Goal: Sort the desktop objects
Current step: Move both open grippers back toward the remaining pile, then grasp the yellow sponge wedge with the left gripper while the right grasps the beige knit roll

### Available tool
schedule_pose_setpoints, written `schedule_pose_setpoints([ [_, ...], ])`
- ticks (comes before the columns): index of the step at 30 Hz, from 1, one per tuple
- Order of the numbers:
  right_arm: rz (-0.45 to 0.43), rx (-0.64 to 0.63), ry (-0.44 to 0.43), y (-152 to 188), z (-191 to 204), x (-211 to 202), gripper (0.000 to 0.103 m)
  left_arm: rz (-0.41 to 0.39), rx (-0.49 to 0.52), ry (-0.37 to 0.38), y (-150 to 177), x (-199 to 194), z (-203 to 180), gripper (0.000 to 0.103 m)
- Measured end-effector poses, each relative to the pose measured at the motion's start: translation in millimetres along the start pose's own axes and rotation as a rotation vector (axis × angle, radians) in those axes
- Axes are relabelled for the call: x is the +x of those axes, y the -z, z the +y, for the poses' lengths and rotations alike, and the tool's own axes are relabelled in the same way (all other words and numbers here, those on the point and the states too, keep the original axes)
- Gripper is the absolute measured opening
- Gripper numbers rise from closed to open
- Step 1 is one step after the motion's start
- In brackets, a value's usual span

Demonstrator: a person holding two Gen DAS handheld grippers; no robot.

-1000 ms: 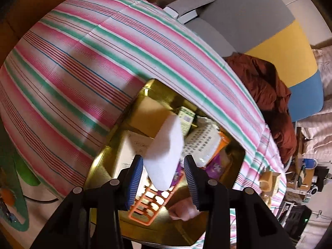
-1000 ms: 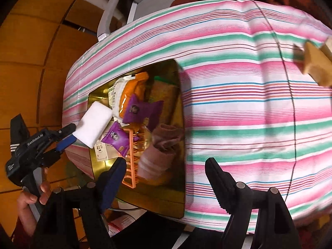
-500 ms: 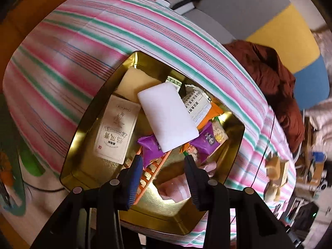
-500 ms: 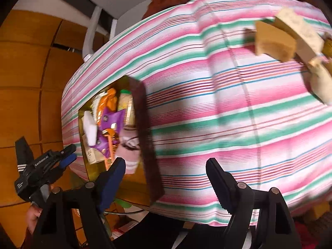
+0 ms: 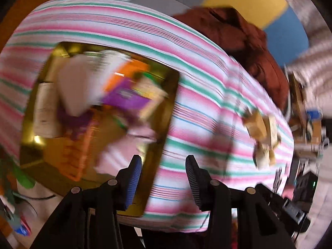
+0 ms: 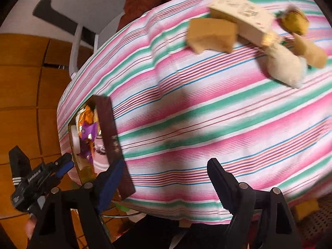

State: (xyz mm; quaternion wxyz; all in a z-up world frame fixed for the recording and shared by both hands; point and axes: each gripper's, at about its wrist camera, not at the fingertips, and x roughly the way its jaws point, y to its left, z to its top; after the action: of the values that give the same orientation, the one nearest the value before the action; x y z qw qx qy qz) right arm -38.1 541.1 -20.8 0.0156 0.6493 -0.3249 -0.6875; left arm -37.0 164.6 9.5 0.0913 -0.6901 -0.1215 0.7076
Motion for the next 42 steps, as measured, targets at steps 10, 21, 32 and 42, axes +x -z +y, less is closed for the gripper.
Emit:
schedule_pose_setpoints([
  [10, -0.049, 0.127, 0.035, -7.7, -89.2, -30.4, 0.084, 0.123, 0.211, 0.038, 28.1, 49.4, -105.4, 0.05],
  [21, -0.121, 0.227, 0.062, -36.4, -150.6, -47.1, 0.09, 0.179, 0.291, -0.021, 34.0, 80.1, -161.6, 0.051],
  [32, -0.158, 0.177, 0.149, -97.9, -154.2, -29.5, 0.096, 0.188, 0.291, -0.052, 12.7, 97.1, -186.7, 0.051],
  [42, -0.131, 0.204, 0.12, -111.2, -171.4, -10.5, 0.068, 0.182, 0.336, -0.065, -8.4, 118.5, -228.1, 0.051],
])
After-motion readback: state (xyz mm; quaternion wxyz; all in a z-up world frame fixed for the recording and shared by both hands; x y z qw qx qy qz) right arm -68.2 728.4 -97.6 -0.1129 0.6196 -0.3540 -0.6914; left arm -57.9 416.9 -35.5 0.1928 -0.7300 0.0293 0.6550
